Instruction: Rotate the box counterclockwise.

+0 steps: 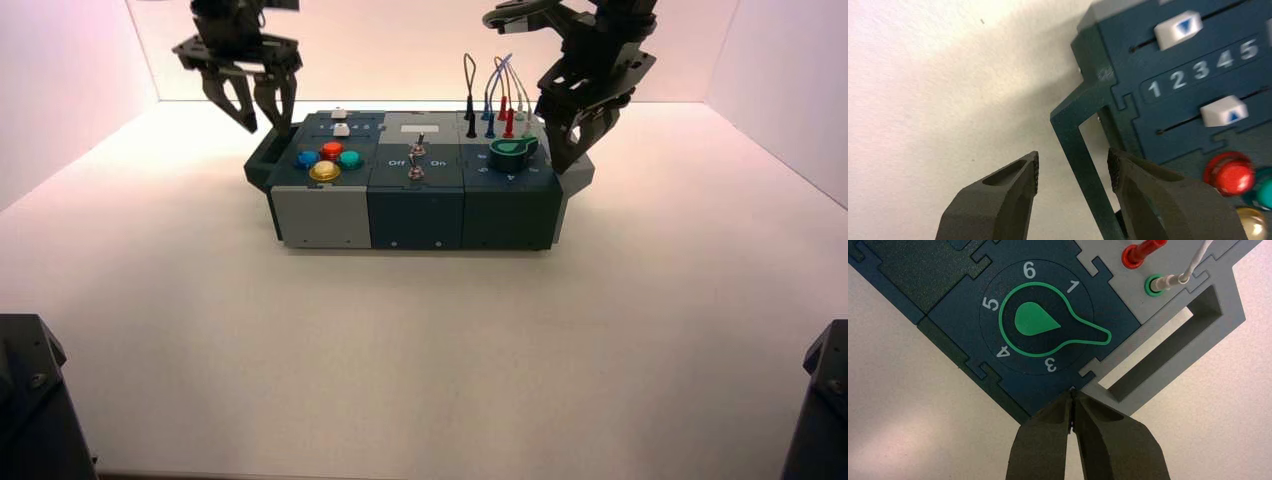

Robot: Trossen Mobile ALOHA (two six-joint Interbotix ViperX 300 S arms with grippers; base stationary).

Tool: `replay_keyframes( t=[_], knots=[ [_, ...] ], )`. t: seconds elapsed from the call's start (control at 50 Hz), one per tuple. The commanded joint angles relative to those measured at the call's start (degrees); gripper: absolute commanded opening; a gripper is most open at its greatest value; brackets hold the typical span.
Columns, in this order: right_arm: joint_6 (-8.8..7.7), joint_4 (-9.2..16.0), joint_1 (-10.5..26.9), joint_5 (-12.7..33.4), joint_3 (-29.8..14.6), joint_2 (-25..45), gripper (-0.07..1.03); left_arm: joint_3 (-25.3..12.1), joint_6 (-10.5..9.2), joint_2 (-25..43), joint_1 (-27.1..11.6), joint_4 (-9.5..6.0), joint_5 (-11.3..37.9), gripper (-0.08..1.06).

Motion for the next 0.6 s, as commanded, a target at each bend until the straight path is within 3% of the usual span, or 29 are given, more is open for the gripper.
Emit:
replay_keyframes(
  t=[0.02, 0.48, 0.6],
  knots=[
    [0.09, 0.1, 0.1, -0.2, -0.2, -0.6, -0.02, -0.5, -0.09, 0.1, -0.1, 0.09, -0.3, 0.7],
    [0.26, 0.3, 0.0, 3.1, 1.1, -3.7, -0.02, -0.4, 0.09, 0.9, -0.2, 0.0, -0.3, 0.7],
    [0.7, 0.3, -0.1, 5.9, 1.3, -5.4, -0.02, -0.4, 0.09, 1.3, -0.3, 0.09, -0.3, 0.69]
  ],
)
